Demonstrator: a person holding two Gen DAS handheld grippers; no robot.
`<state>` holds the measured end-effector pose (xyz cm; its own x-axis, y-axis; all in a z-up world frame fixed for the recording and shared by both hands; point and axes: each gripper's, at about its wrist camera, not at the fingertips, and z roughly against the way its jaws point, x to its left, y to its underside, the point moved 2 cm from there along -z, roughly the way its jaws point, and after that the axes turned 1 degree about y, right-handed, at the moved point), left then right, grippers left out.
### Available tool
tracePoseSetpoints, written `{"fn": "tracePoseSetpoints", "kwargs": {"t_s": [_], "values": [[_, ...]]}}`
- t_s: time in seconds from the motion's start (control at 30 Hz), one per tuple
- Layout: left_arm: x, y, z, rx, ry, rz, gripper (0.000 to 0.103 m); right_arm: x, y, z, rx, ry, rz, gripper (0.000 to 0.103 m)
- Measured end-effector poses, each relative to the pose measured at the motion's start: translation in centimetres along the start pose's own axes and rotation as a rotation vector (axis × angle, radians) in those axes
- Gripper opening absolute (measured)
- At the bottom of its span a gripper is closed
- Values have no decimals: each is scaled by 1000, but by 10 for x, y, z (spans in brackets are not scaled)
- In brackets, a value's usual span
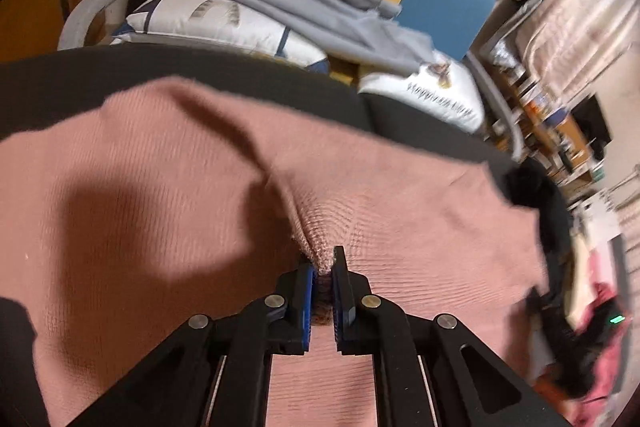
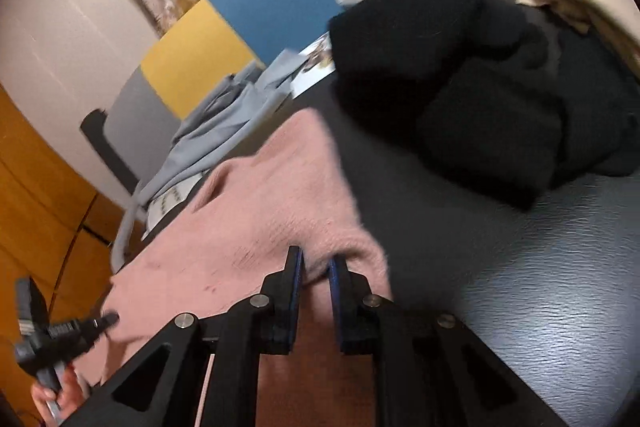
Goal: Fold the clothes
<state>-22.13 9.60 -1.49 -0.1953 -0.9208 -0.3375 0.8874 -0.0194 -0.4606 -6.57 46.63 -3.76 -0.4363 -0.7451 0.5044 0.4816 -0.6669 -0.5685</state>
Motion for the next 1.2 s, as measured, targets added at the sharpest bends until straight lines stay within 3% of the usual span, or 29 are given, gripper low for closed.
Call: {"fn": "tracePoseSetpoints", "kwargs": {"t_s": [0.1,0.13,0.2,0.27,0.3,0.33,0.4,0.47,0.5,0.53,0.67,0.77,0.8,0.93,1.1,1.2], "values": [[-3,15,-2,-90,-96,-68,32,-19,5,1,11,-5,-82,9],[-4,19,-1,-126,-132,-90,45,-22,5,4,8,-23,-100,11],[-2,25,0,-163,-157,-110,55,-26,5,10,11,-61,-122,13],[2,31,0,-195,-174,-126,72,-28,6,11,23,-118,-150,21],[4,34,0,-211,-182,-133,74,-29,6,11,30,-160,-174,29],[10,33,-1,-207,-159,-106,77,-31,5,8,45,-191,-204,29],[21,29,-2,-199,-107,-51,79,-32,2,-3,78,-203,-262,29],[20,30,-2,-202,-111,-63,79,-31,-3,-10,71,-192,-285,26],[18,32,-2,-204,-128,-81,79,-31,-6,-13,67,-186,-297,12],[17,33,-2,-207,-135,-87,79,-28,-8,-12,58,-175,-290,6],[18,34,-1,-213,-124,-78,77,-13,-18,15,-52,-92,-192,5],[16,33,-2,-212,-125,-79,77,-8,-8,-2,76,-1,-68,9],[16,33,-3,-212,-125,-79,77,-12,-3,-4,113,-19,-68,10],[15,33,-3,-213,-121,-78,78,-6,-15,16,54,-53,-1,24],[14,33,-4,-212,-114,-81,83,9,-36,42,-37,-68,141,18],[13,33,-5,-207,-113,-88,88,42,-53,3,53,-32,338,18]]}}
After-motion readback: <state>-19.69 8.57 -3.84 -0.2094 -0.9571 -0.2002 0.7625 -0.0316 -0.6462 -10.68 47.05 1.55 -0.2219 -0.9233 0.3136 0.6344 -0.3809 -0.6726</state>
